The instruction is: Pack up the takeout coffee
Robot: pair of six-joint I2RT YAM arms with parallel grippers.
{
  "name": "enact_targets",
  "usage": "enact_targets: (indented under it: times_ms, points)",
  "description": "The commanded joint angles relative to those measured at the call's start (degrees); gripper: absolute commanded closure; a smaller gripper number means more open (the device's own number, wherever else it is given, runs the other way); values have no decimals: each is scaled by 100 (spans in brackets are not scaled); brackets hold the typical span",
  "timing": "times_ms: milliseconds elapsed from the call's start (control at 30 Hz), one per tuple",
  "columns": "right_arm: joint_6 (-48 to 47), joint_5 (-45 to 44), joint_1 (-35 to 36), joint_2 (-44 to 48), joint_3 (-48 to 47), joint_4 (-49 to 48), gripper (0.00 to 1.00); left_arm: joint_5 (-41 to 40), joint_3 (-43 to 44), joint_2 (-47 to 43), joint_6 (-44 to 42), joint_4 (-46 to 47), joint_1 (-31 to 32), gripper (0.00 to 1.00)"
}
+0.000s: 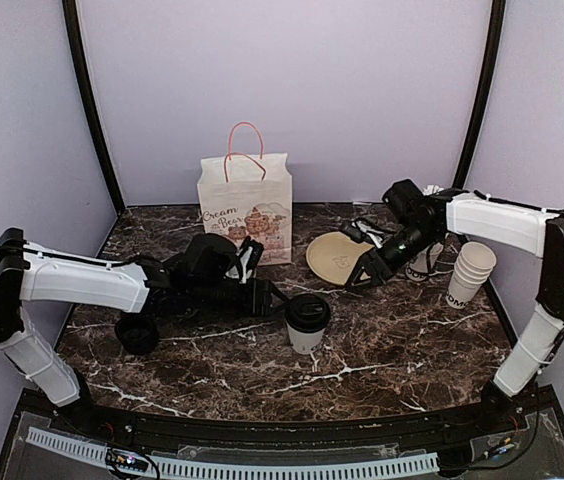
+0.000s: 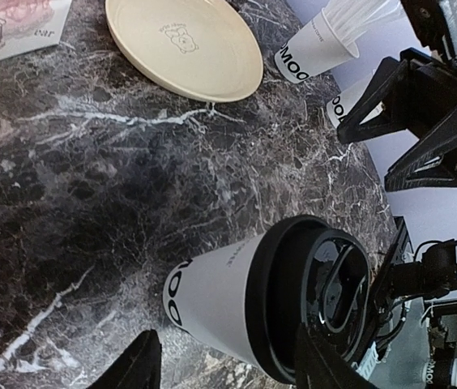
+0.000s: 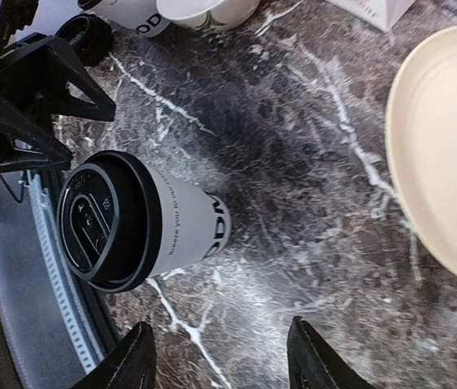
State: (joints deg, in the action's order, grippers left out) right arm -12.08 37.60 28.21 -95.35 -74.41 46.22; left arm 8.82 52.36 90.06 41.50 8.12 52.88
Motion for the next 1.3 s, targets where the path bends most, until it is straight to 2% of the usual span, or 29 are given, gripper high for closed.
enact_targets:
  times_ms: [0,267,700,833,1267]
  points:
    - [381,1253,1,-124,351,-544,48,464,43,-92,412,67,-27,43]
    - [397,1708,14,-432,375,-600,54,718,-73,-13,499,248,-104,46]
    - [335,1915,217,-708,317,-498,55,645,-138,-70,496,190,-142,48]
    - [325,1925,251,-791,266,-473,54,570,-257,-167,557,195,-201,43]
    - [278,1941,369,-1039,107,-384,55,818,-104,250,541,220,-281,46]
